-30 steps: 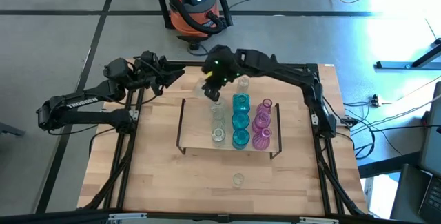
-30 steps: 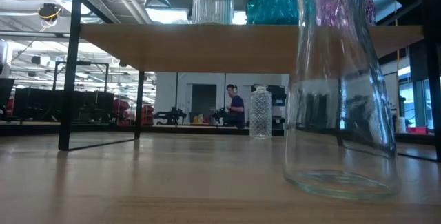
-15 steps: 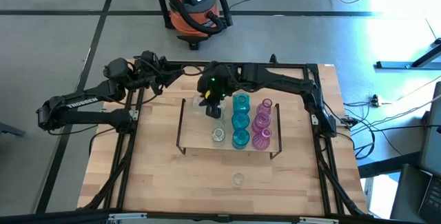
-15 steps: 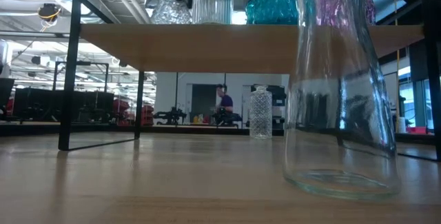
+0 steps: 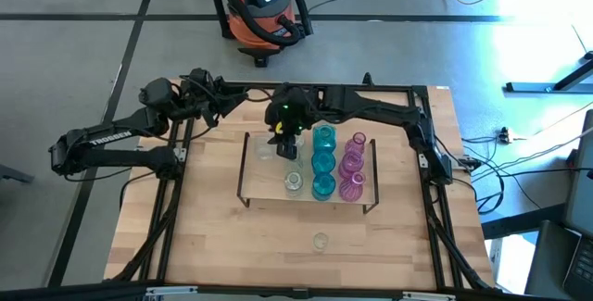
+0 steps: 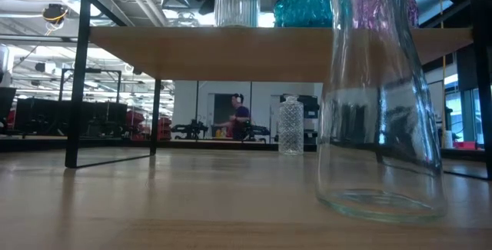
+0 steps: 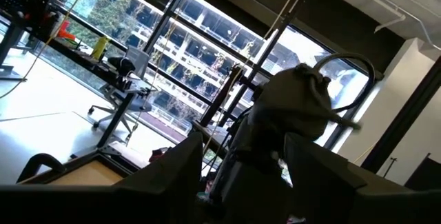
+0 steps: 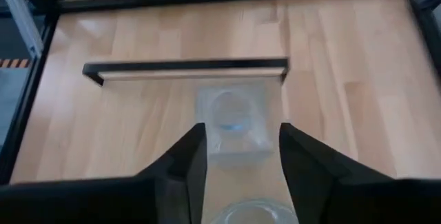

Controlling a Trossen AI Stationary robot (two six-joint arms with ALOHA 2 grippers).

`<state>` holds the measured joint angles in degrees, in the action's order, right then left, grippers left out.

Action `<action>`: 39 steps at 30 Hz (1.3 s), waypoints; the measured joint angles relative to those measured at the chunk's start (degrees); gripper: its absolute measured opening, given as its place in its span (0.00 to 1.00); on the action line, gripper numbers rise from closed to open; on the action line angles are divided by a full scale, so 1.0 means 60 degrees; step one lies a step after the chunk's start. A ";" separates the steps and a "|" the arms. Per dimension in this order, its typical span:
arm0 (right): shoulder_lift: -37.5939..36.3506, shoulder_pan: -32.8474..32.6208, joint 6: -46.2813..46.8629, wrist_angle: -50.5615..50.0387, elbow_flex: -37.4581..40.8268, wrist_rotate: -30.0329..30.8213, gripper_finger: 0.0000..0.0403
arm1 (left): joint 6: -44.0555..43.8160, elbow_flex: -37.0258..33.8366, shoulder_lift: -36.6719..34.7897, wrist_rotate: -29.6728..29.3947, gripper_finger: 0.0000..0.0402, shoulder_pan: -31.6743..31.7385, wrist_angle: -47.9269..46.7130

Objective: Sort vases onto shelf
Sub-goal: Put the top left transparent vase on the shelf

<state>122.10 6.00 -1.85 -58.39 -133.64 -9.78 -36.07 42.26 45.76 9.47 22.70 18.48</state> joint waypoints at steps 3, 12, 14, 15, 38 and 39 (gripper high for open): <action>0.0015 -0.0007 0.0000 0.0020 0.0128 -0.0056 0.31 | 0.0000 0.0000 0.0000 0.0002 0.49 0.0000 0.0000; 0.0007 0.0004 0.0072 0.0695 0.0096 -0.0063 0.23 | 0.0000 0.0000 0.0000 0.0004 0.49 0.0000 0.0022; -0.0001 -0.0002 0.0077 0.0941 0.0065 -0.0405 0.23 | 0.0000 0.0000 0.0000 0.0004 0.49 0.0000 0.0022; -0.0004 -0.0007 0.0080 0.1025 0.0062 -0.0678 0.23 | 0.0000 0.0000 0.0000 0.0004 0.49 0.0000 0.0022; -0.1629 -0.0055 0.0515 0.1006 -0.0171 0.3986 0.01 | -0.1063 -0.0004 -0.0141 0.0907 0.03 -0.3140 -0.5351; -0.1726 -0.0055 0.0515 0.0997 -0.0171 0.4095 0.01 | -0.1307 -0.0004 -0.0069 0.0781 0.02 -0.3260 -0.5494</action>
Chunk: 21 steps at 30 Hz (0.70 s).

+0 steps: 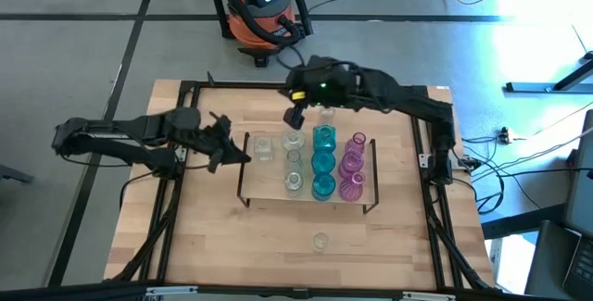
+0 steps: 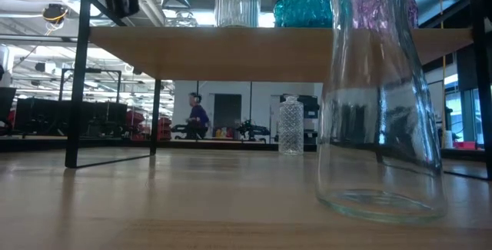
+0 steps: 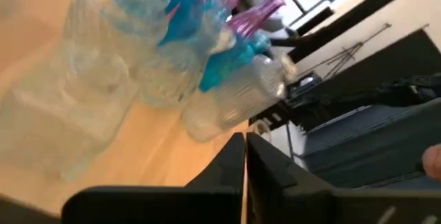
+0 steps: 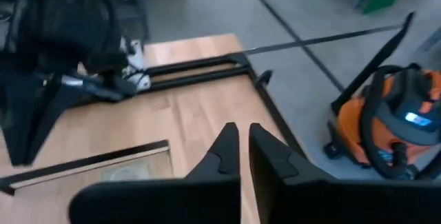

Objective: Sort vases onto shelf
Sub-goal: Put the top left transparent vase on the shelf

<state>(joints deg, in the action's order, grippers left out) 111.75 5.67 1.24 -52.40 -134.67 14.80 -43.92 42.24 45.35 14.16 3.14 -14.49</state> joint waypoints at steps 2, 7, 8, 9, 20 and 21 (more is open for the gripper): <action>-0.0148 0.0000 0.0001 -0.0003 0.0000 0.0259 0.00 | -0.0437 0.0000 0.0203 -0.0093 0.02 -0.0121 0.0046; -0.0347 0.0000 -0.0001 -0.0001 0.0004 0.0760 0.01 | -0.1861 0.0000 0.1051 -0.0188 0.00 -0.0189 0.0078; -0.0415 0.0000 0.0006 -0.0022 0.0004 0.0838 0.01 | -0.2143 0.0000 0.1221 -0.0327 0.00 -0.0232 0.0085; -0.0445 0.0000 0.0010 -0.0061 0.0004 0.0879 0.01 | -0.2423 0.0000 0.1386 -0.0561 0.00 -0.0298 0.0093; -0.0776 -0.0007 0.0486 -0.0613 0.0007 0.0966 0.01 | -0.3987 0.0000 0.1941 -0.3074 0.00 -0.1040 0.0408; -0.0776 -0.0007 0.0487 -0.0608 0.0007 0.0960 0.01 | -0.4013 0.0003 0.1942 -0.3201 0.00 -0.1049 0.0394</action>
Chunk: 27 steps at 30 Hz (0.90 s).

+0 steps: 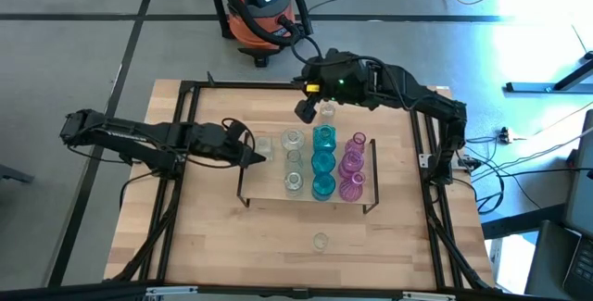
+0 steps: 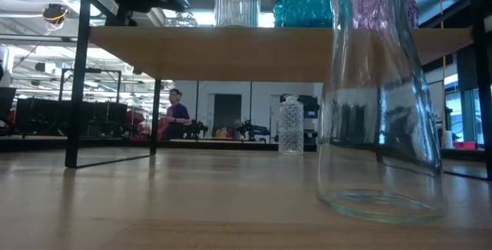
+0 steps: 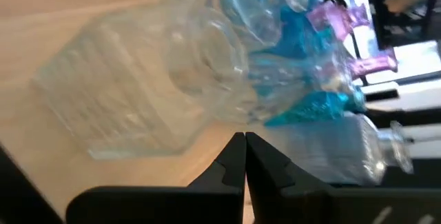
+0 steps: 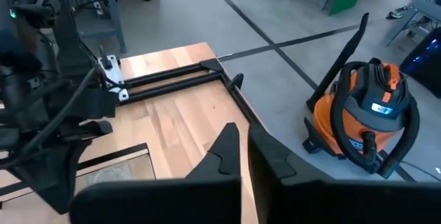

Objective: Sort vases onto shelf
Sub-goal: Put the top left transparent vase on the shelf

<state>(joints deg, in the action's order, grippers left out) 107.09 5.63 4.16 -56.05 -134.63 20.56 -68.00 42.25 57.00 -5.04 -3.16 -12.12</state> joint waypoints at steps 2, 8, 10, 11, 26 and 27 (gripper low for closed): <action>0.0000 0.0000 0.0003 -0.0013 0.0000 0.0000 0.01 | -0.0005 -0.0003 0.0010 -0.0158 0.00 0.0001 -0.0057; 0.0004 0.0000 0.0004 -0.0011 0.0000 0.0000 0.01 | -0.0002 0.0000 0.0010 -0.0479 0.00 0.0000 -0.0087; 0.0004 0.0000 0.0004 -0.0011 0.0000 0.0004 0.01 | 0.0000 -0.0001 0.0006 -0.0565 0.00 0.0004 -0.0120; 0.0004 0.0000 -0.0003 -0.0007 0.0000 0.0002 0.01 | 0.0002 -0.0003 0.0006 -0.0641 0.00 0.0004 -0.0157; 0.0011 0.0000 -0.0022 -0.0018 0.0000 0.0000 0.01 | 0.0110 0.0005 0.0207 -0.0694 0.00 0.0288 0.0134; 0.0004 0.0000 -0.0022 -0.0020 0.0000 0.0000 0.01 | 0.0111 0.0005 0.0196 -0.0603 0.00 0.0285 0.0394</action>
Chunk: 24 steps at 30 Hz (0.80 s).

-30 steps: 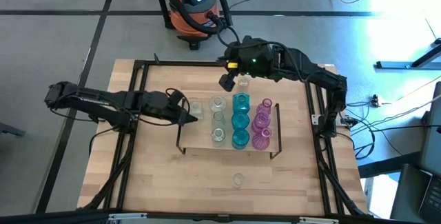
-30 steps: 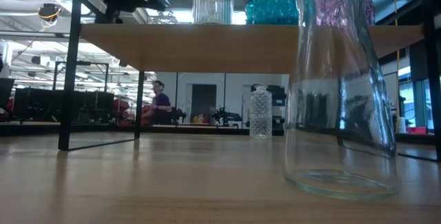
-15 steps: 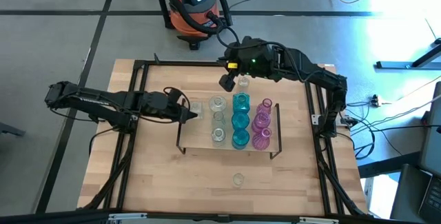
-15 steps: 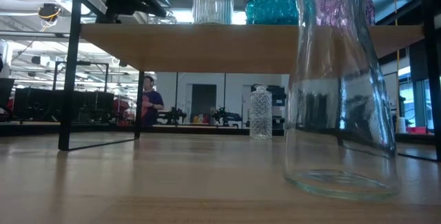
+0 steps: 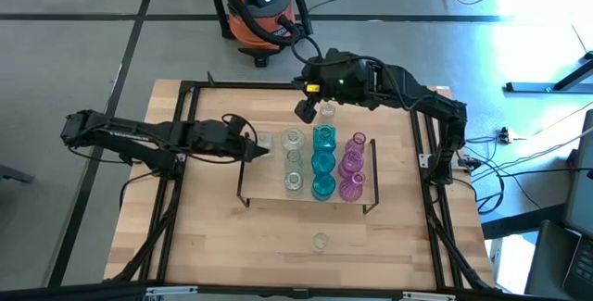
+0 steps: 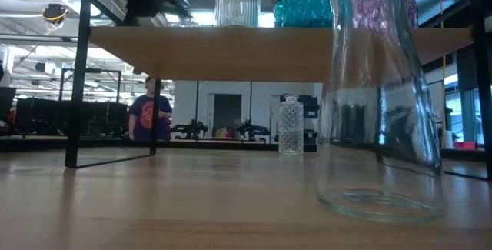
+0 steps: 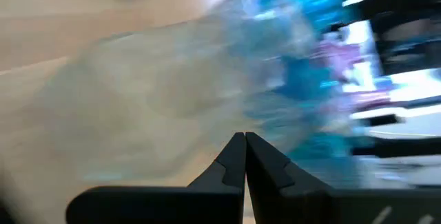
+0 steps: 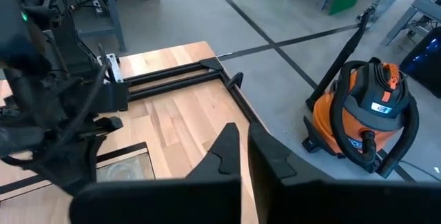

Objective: Sort vases onto shelf
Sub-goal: Put the top left transparent vase on the shelf, then put the bottom transparent vase on the shelf

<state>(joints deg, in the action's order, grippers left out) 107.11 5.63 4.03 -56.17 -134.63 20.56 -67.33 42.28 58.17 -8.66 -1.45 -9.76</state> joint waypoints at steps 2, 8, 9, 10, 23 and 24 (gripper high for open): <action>-0.0046 0.0000 -0.0004 0.0002 0.0004 -0.0003 0.01 | 0.0002 0.0004 -0.0054 0.0181 0.00 -0.0006 0.0493; -0.0571 -0.0005 0.0000 0.0036 0.0007 -0.0025 0.01 | 0.0000 0.0000 -0.0402 0.0374 0.00 -0.0170 0.1848; -0.0700 -0.0007 0.0000 0.0025 0.0007 -0.0050 0.01 | 0.0003 0.0000 -0.0461 0.0374 0.00 -0.0213 0.2182; -0.0823 -0.0007 0.0000 0.0009 0.0007 -0.0111 0.01 | 0.0034 0.0000 -0.0547 0.0377 0.00 -0.0255 0.2414; -0.2159 -0.0382 -0.0163 -0.1229 0.0004 -0.1279 0.01 | 0.4317 0.1191 -0.1316 0.1593 0.00 -0.1296 0.4684; -0.2208 -0.0533 -0.0202 -0.1383 0.0004 -0.1276 0.01 | 0.4762 0.1496 -0.1258 0.1572 0.00 -0.1465 0.4502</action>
<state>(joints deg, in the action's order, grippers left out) 93.86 2.43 2.82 -64.47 -134.61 12.90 -38.76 51.26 50.63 0.77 -10.24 17.25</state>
